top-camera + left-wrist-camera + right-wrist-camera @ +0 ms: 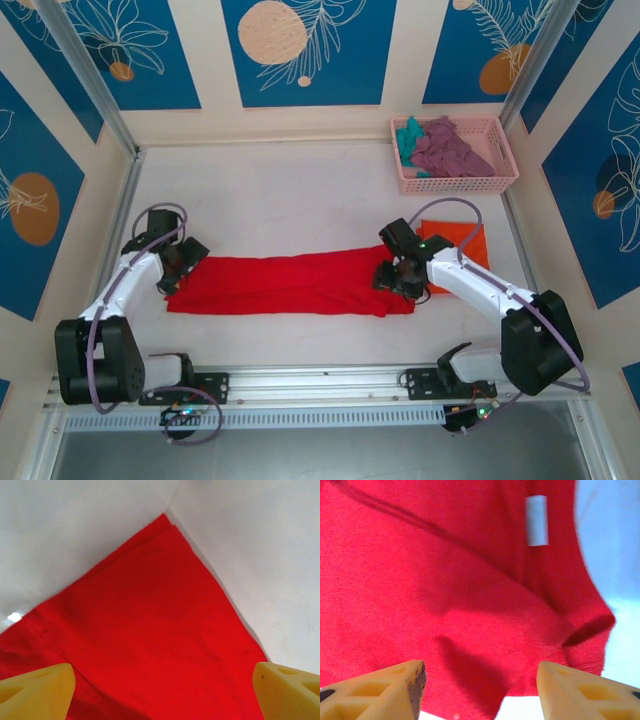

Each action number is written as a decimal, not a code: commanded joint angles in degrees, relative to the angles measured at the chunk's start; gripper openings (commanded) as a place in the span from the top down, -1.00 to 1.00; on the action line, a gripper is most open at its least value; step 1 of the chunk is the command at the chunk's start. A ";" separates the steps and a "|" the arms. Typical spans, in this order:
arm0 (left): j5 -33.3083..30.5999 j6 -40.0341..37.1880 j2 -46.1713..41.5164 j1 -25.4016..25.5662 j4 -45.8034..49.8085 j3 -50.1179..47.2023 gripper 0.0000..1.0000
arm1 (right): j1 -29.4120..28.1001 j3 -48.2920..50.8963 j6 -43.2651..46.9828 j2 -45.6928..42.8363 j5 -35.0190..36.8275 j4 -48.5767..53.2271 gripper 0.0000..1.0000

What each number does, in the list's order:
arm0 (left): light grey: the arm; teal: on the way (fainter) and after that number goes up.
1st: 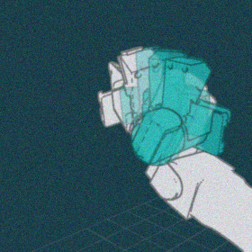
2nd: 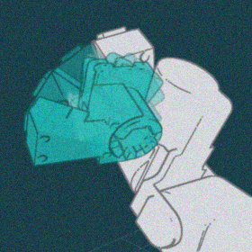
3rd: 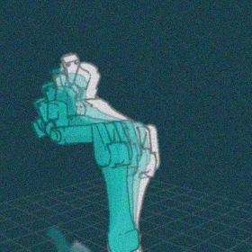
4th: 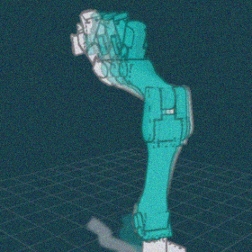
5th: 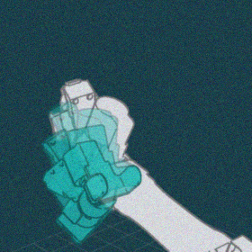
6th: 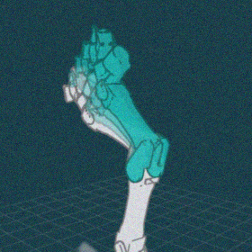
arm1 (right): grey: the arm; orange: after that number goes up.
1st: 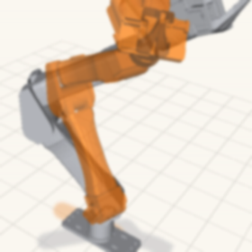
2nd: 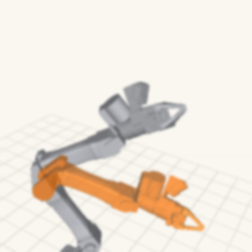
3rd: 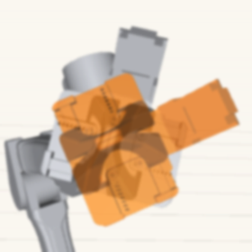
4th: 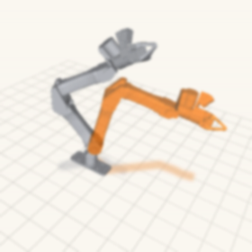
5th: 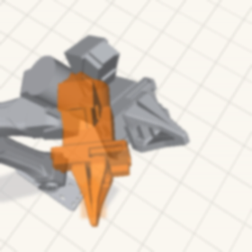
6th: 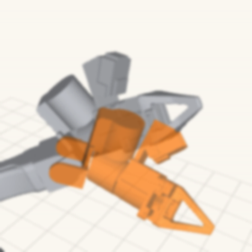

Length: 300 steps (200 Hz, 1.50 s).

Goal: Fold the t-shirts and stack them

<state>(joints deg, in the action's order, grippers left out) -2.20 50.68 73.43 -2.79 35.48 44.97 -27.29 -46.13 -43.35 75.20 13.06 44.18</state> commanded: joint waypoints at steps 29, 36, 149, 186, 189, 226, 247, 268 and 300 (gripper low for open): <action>1.85 1.80 2.47 0.59 -2.09 -2.17 -0.81 | 4.14 2.61 -2.84 1.59 -0.55 -1.74 -0.04; 1.76 1.70 2.42 0.59 -2.17 -2.08 -0.81 | 4.47 2.70 -2.73 1.76 -0.59 -2.11 0.01; 2.90 1.88 2.25 0.59 -2.95 -2.24 -0.80 | 7.74 4.67 -2.81 -0.55 1.40 -2.52 0.21; 3.60 2.00 2.60 0.59 -3.36 -2.01 -0.80 | 8.98 6.17 -2.09 1.53 -1.95 -5.73 0.35; 3.60 1.96 2.60 0.59 -3.32 -1.99 -0.80 | 8.99 6.15 -2.09 1.67 -2.09 -5.91 0.37; 3.19 1.82 1.94 0.59 -3.05 -2.22 -0.80 | 8.90 5.28 -1.38 0.66 -0.98 -5.69 0.93; 3.12 1.74 1.89 0.59 -3.18 -2.26 -0.79 | 8.73 4.58 -0.59 -1.93 0.24 -4.57 1.00; 3.47 1.79 2.23 0.60 -3.57 -2.17 -0.79 | 8.33 3.77 0.68 -4.42 0.92 -4.45 1.00; 2.56 1.09 2.48 0.59 -3.40 -1.65 -0.79 | 5.36 1.11 5.48 -3.54 5.84 -4.88 1.00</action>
<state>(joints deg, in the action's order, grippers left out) 0.43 52.18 75.94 -2.48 32.10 43.09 -19.92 -42.13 -42.04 71.13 14.76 38.79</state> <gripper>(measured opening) 0.895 0.066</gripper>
